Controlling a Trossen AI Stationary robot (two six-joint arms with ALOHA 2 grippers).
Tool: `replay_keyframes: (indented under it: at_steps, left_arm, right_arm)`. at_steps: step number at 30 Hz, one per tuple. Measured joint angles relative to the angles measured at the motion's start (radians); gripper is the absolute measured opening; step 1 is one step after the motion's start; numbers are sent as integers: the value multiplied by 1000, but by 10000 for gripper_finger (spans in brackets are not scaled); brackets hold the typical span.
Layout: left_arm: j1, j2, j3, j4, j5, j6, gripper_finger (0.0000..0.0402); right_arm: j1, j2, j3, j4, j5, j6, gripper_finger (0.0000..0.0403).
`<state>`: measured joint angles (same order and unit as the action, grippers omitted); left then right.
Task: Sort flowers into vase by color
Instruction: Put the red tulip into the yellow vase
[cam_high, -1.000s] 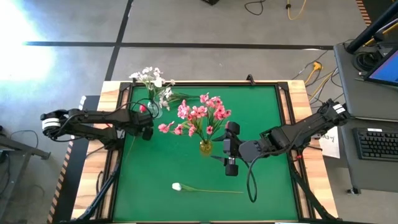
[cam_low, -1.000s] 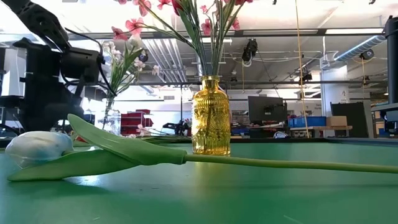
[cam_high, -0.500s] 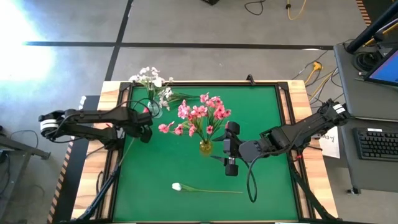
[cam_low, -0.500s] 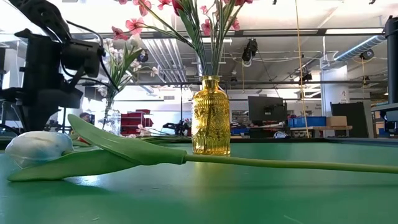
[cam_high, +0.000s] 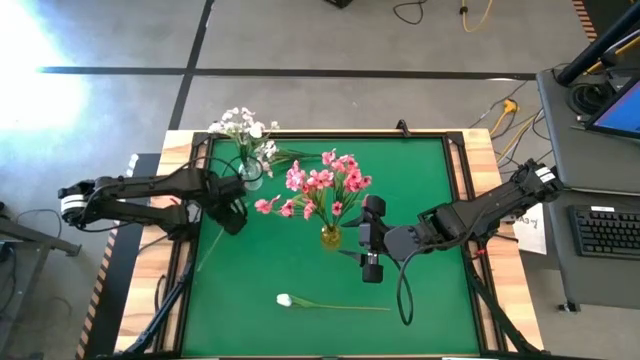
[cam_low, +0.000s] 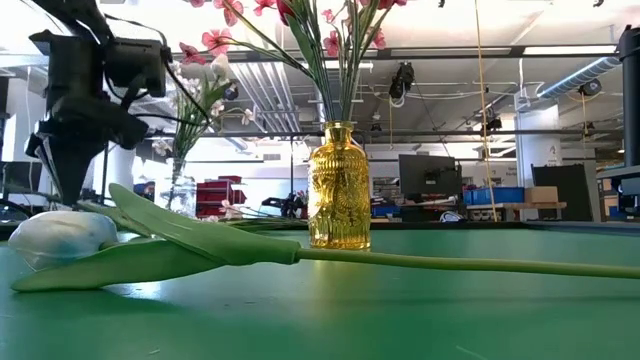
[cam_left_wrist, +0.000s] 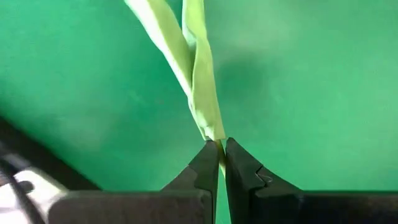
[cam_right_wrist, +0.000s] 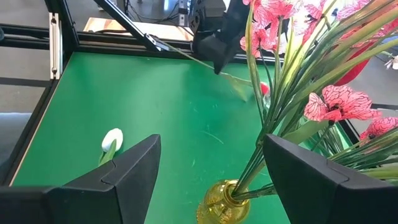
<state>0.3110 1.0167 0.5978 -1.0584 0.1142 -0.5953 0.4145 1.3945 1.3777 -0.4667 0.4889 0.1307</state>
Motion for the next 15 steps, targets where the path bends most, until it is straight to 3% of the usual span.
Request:
replay_keyframes:
  at_steps: [8, 15]
  left_arm:
    - [-50, -28, 31, -4, 60, 112, 0]
    - [-62, -55, 88, -45, 139, 115, 0]
  right_arm:
    - [0, 0, 0, 0, 0, -2, 276]
    - [0, 0, 0, 0, 0, -1, 276]
